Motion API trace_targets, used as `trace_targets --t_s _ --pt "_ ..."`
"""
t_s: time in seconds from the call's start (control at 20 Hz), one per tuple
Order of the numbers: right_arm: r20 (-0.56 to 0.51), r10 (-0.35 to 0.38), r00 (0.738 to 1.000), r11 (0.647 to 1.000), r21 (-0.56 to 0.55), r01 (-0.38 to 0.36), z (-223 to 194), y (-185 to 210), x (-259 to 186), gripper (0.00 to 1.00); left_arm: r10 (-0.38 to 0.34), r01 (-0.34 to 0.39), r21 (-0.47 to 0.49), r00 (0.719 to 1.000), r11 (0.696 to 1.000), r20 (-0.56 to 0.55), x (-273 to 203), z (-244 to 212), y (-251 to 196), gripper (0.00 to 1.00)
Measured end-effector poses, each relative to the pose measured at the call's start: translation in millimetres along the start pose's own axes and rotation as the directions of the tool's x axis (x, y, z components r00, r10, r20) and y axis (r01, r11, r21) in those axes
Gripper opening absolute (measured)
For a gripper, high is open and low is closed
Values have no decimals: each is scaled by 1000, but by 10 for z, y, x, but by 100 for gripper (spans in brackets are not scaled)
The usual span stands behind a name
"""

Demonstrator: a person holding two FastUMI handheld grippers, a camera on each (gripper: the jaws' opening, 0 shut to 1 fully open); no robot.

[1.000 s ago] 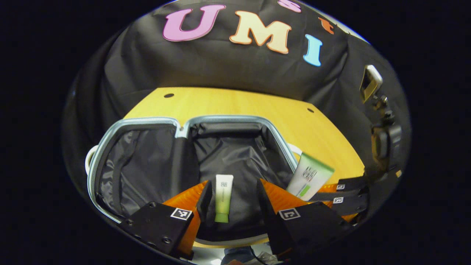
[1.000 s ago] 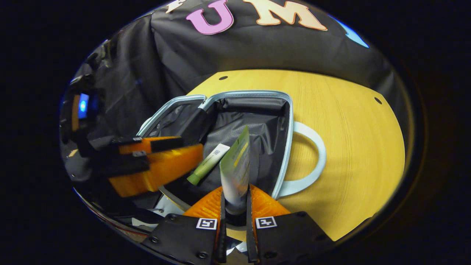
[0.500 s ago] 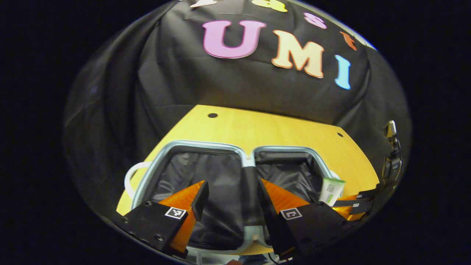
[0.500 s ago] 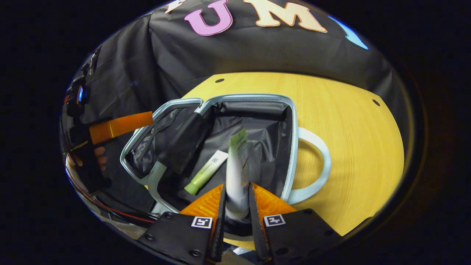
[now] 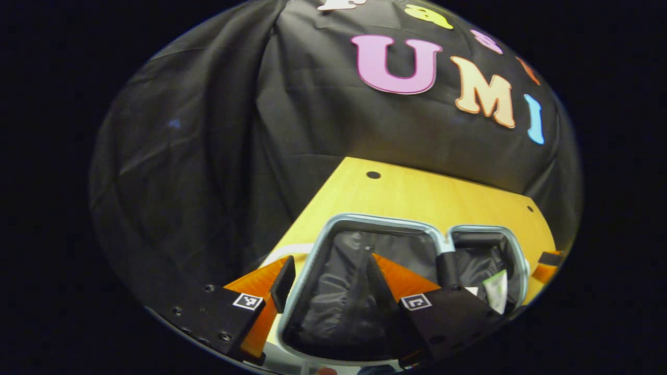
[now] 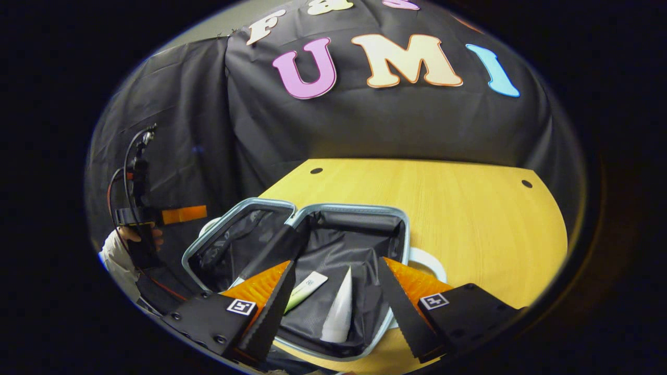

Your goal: First open the suitcase, pack the skin care products into it, and then close the suitcase.

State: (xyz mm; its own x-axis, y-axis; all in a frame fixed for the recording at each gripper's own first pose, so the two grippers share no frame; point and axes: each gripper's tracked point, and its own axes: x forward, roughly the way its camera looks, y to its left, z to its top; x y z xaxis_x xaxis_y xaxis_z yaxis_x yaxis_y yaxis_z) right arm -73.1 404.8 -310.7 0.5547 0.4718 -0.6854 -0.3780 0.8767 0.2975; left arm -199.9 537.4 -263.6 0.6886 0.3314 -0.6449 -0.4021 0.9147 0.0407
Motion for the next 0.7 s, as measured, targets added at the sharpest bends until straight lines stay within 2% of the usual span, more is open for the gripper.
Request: trace_targets --t_s 0.2,0.55,0.65,0.7 --pt "37 -57 998 998 -4 57 183 -227 -59 98 95 -92 48 993 995 -65 214 -101 556 81" --pt "69 -185 980 983 20 184 284 -655 -254 98 68 -76 -20 963 997 -260 696 -648 850 80" --pt "67 -208 976 978 31 206 283 -734 -289 98 64 -77 -32 953 997 -295 744 -710 932 73" --pt "65 -212 975 977 35 210 285 -750 -301 98 74 -86 -26 951 996 -302 775 -719 968 60"
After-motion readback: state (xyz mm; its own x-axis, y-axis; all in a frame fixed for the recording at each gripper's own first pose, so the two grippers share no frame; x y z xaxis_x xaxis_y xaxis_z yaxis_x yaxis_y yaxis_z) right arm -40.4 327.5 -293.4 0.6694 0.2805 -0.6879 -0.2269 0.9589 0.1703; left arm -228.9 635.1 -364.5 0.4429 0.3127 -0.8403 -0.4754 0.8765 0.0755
